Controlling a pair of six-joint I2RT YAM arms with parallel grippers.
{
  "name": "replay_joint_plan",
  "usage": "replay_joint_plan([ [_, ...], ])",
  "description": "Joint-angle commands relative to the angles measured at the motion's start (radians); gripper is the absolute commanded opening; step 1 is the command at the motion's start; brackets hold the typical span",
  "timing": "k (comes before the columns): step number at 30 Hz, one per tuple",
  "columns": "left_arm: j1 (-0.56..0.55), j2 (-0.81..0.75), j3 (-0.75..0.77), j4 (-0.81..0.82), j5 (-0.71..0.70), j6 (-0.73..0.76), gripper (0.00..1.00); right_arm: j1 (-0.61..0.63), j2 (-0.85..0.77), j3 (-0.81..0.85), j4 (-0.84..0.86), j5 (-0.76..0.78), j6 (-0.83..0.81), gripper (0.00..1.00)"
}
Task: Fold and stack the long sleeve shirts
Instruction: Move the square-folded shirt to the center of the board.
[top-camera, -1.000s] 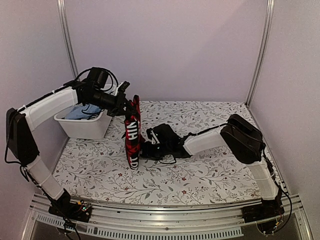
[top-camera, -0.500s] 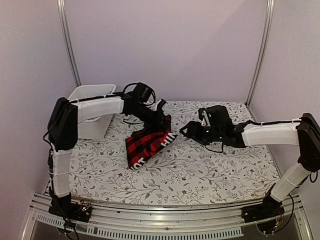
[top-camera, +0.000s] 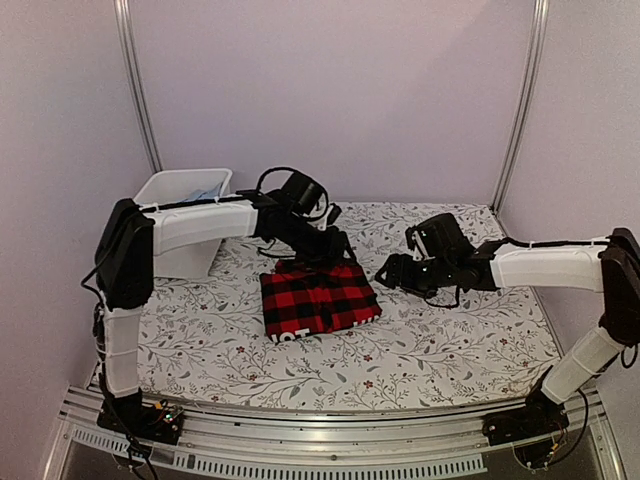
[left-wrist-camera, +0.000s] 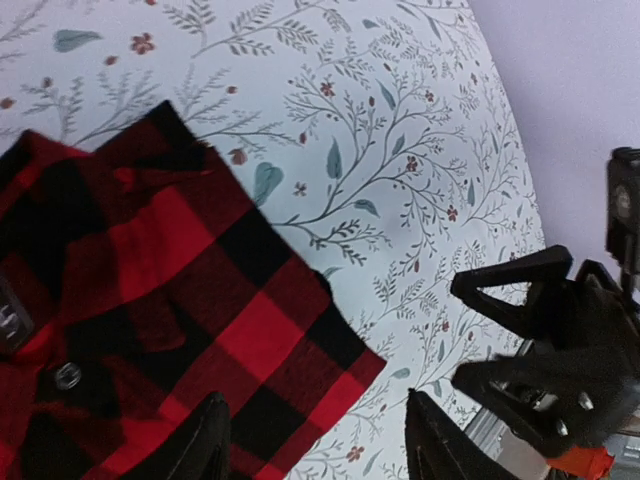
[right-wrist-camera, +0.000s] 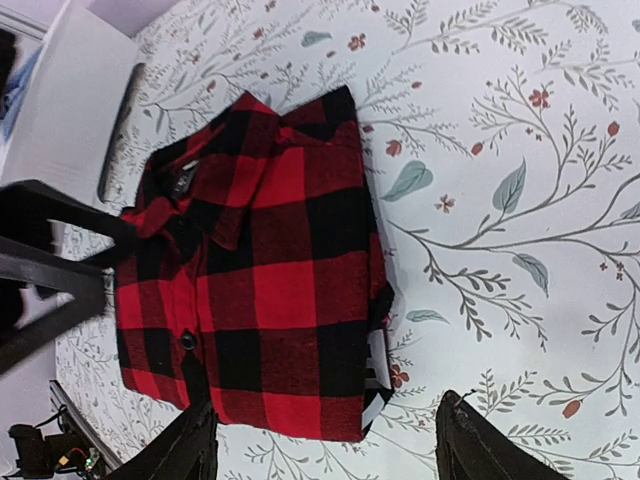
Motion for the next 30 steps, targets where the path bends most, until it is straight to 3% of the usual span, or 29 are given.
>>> replay_joint_plan([
  [1, 0.12, -0.265, -0.297, 0.131, -0.032, -0.033, 0.58, 0.015, 0.123, 0.069, -0.066, -0.026, -0.084, 0.7],
  [6, 0.225, -0.438, -0.602, 0.183, -0.018, -0.035, 0.54, 0.03, 0.224, 0.11, -0.08, -0.04, -0.125, 0.57],
  [12, 0.293, -0.501, -0.751, 0.215, -0.008, -0.034, 0.51, 0.069, 0.266, 0.12, -0.109, -0.032, -0.115, 0.49],
  [18, 0.296, -0.461, -0.772, 0.236, -0.002, -0.033, 0.44, 0.082, 0.278, 0.073, -0.1, -0.027, -0.065, 0.39],
  [25, 0.268, -0.364, -0.736, 0.247, -0.033, -0.028, 0.39, 0.087, 0.26, -0.009, -0.072, -0.017, -0.022, 0.02],
  [30, 0.213, -0.289, -0.662, 0.246, -0.033, -0.035, 0.38, 0.1, 0.158, -0.097, -0.082, 0.007, 0.036, 0.0],
])
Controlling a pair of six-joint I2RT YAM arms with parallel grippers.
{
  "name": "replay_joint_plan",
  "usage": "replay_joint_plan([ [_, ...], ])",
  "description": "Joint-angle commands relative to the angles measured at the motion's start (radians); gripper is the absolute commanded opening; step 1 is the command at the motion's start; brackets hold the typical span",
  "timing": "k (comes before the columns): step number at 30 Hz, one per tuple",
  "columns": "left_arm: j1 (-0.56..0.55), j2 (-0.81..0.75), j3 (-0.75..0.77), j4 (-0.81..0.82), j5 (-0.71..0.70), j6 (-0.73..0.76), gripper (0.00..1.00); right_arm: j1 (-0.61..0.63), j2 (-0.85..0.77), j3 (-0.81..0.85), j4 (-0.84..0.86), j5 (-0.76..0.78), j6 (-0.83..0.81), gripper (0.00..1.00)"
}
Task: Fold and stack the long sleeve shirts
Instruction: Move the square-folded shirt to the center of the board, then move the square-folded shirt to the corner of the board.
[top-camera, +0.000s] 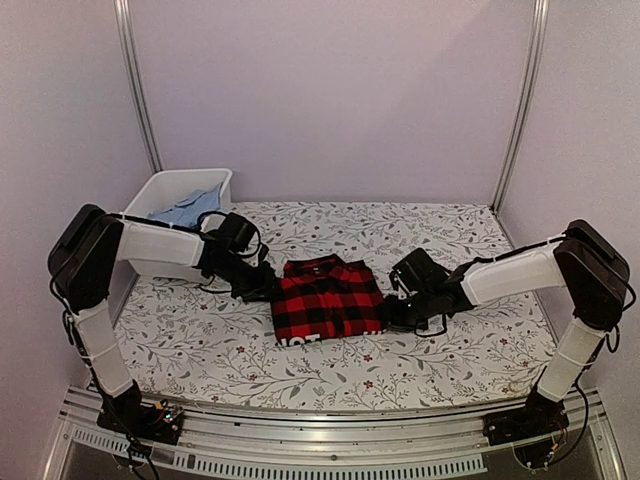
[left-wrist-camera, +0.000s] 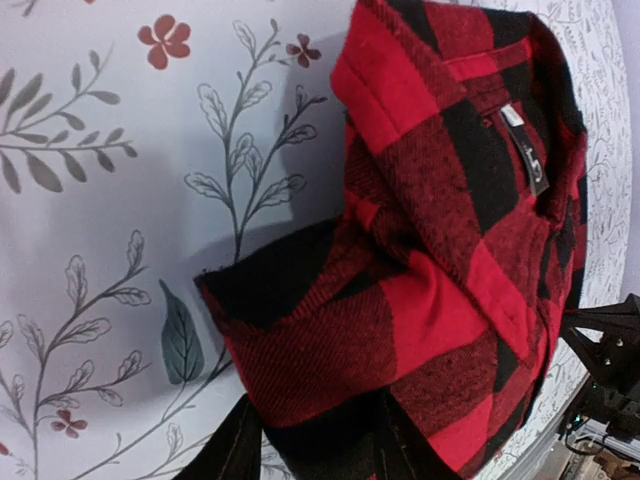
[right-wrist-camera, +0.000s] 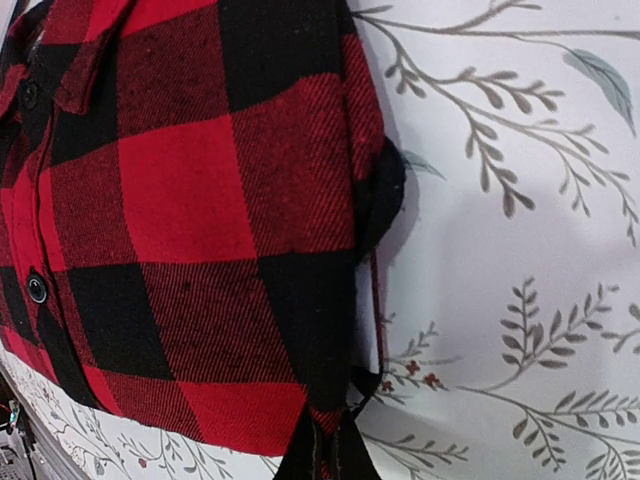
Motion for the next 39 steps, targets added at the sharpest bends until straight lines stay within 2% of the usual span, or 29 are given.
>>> replay_joint_plan([
  [1, -0.06, 0.063, 0.085, 0.019, -0.01, 0.001, 0.38, 0.027, -0.1, -0.093, -0.046, 0.042, 0.072, 0.0],
  [6, -0.076, 0.104, 0.129, 0.008, -0.015, -0.002, 0.38, 0.055, -0.178, -0.146, -0.083, 0.075, 0.125, 0.1],
  [7, -0.077, 0.106, 0.135, 0.002, -0.021, 0.004, 0.38, 0.054, -0.198, -0.147, -0.092, 0.078, 0.126, 0.15],
  [11, -0.068, 0.087, 0.16, -0.029, -0.034, 0.031, 0.38, 0.052, -0.236, -0.087, -0.164, 0.167, 0.104, 0.5],
  [14, -0.051, 0.052, 0.159, -0.044, -0.039, 0.043, 0.39, 0.013, -0.241, -0.043, -0.171, 0.177, 0.064, 0.63],
  [22, -0.034, -0.052, 0.117, -0.07, -0.027, 0.077, 0.4, -0.116, -0.099, 0.091, -0.094, 0.096, -0.066, 0.6],
  [31, -0.034, -0.179, 0.072, -0.12, -0.037, 0.106, 0.41, -0.122, 0.121, 0.229, -0.11, 0.094, -0.115, 0.5],
  [39, -0.034, -0.231, 0.048, -0.125, -0.027, 0.109, 0.41, -0.12, 0.208, 0.299, -0.158, 0.117, -0.12, 0.45],
])
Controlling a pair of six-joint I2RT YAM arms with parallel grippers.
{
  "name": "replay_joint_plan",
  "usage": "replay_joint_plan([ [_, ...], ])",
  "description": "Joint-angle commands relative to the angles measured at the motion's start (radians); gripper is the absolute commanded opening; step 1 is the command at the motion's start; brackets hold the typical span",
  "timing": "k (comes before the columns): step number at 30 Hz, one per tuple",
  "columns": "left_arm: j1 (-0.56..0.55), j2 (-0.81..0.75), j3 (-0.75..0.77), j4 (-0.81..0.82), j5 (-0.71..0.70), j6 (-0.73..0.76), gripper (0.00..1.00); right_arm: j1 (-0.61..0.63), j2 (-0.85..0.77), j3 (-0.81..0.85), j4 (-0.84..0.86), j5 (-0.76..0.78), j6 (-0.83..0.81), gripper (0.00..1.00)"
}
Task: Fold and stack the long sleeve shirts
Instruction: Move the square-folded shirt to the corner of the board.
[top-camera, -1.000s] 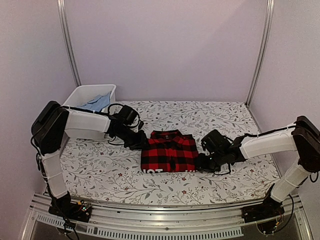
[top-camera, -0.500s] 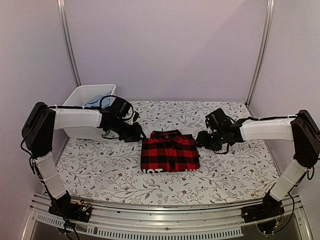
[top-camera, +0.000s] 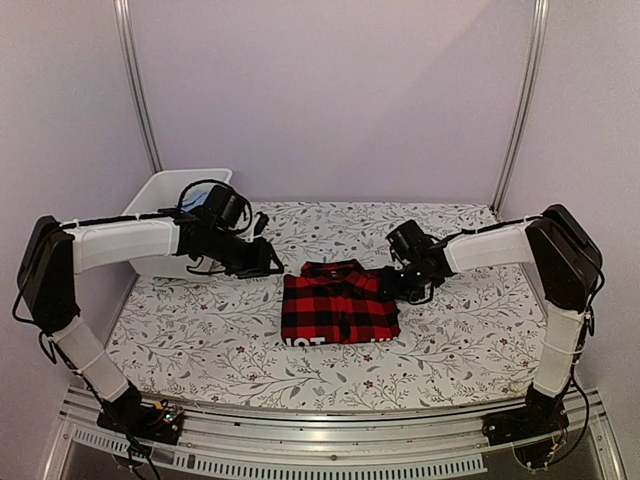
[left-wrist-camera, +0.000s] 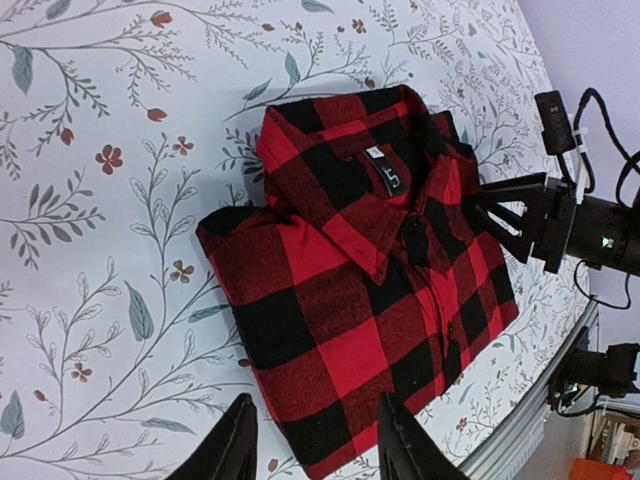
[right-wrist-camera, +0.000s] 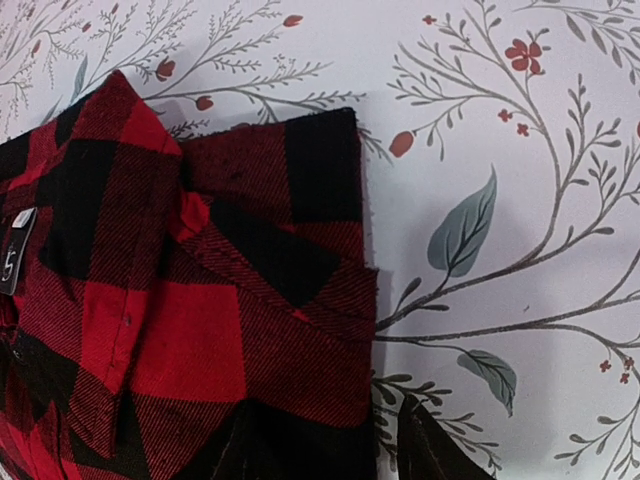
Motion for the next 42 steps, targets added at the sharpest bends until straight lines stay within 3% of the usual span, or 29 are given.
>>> replay_joint_plan([
  [1, 0.006, -0.039, -0.019, -0.016, 0.002, 0.017, 0.41, 0.008, 0.045, 0.034, -0.035, 0.012, -0.015, 0.45],
  [8, 0.006, -0.055, -0.01, -0.018, 0.014, 0.018, 0.41, 0.033, 0.11, 0.067, -0.065, 0.014, 0.001, 0.36],
  [11, 0.006, -0.065, -0.005, -0.02, 0.021, 0.018, 0.41, 0.031, 0.118, 0.08, -0.071, 0.029, 0.004, 0.24],
  [15, 0.008, -0.078, 0.005, -0.032, 0.021, 0.026, 0.41, 0.003, 0.126, 0.107, -0.09, 0.05, -0.021, 0.0],
  [28, 0.01, -0.13, 0.01, -0.07, 0.038, 0.045, 0.41, -0.189, 0.121, 0.205, -0.133, 0.128, -0.199, 0.0],
  [42, 0.01, -0.165, 0.013, -0.091, 0.083, 0.069, 0.4, -0.451, 0.282, 0.567, -0.223, 0.199, -0.465, 0.0],
])
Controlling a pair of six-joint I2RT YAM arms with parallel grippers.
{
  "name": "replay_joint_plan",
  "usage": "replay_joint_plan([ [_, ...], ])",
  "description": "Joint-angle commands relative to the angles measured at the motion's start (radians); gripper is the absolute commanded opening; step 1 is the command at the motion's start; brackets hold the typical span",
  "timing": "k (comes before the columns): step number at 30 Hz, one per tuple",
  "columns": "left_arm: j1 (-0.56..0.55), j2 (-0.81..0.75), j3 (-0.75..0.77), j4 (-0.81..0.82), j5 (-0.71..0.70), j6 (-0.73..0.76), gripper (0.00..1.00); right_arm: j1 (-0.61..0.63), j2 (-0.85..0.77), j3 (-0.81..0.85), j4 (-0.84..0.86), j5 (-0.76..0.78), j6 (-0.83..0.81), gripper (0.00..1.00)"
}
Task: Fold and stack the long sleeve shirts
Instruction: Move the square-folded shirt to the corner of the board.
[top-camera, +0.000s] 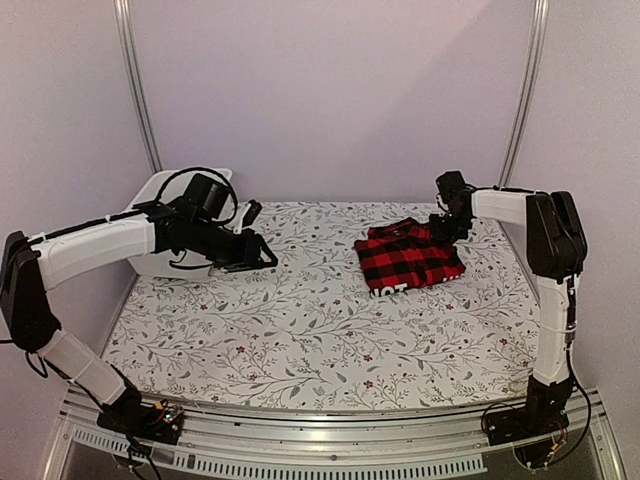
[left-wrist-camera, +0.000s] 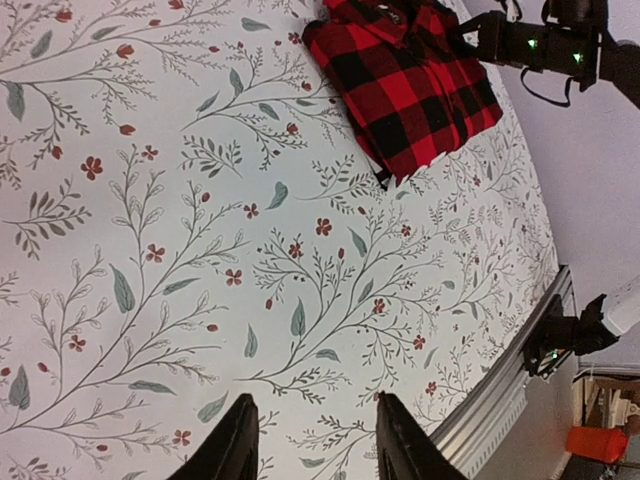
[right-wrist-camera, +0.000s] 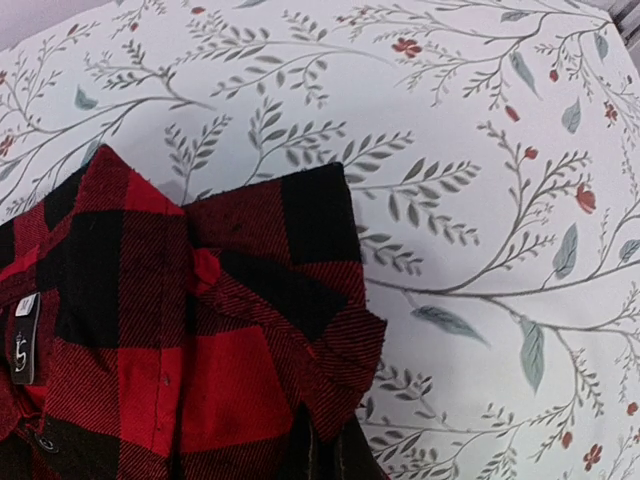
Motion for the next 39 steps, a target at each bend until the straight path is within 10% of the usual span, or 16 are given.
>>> replay_joint_plan([
  [1, 0.008, -0.01, 0.025, -0.015, 0.024, 0.024, 0.4, -0.084, 0.065, 0.12, -0.019, 0.055, -0.116, 0.0],
  [28, 0.008, 0.143, 0.173, -0.032, -0.005, -0.017, 0.39, -0.309, 0.324, 0.481, -0.012, 0.21, -0.303, 0.03],
  [31, 0.008, 0.145, 0.176, -0.026, -0.007, -0.017, 0.39, -0.312, 0.318, 0.484, -0.004, 0.213, -0.309, 0.12],
  [39, 0.013, 0.139, 0.196, -0.026, -0.03, -0.003, 0.41, -0.307, 0.277, 0.484, -0.024, 0.185, -0.269, 0.77],
])
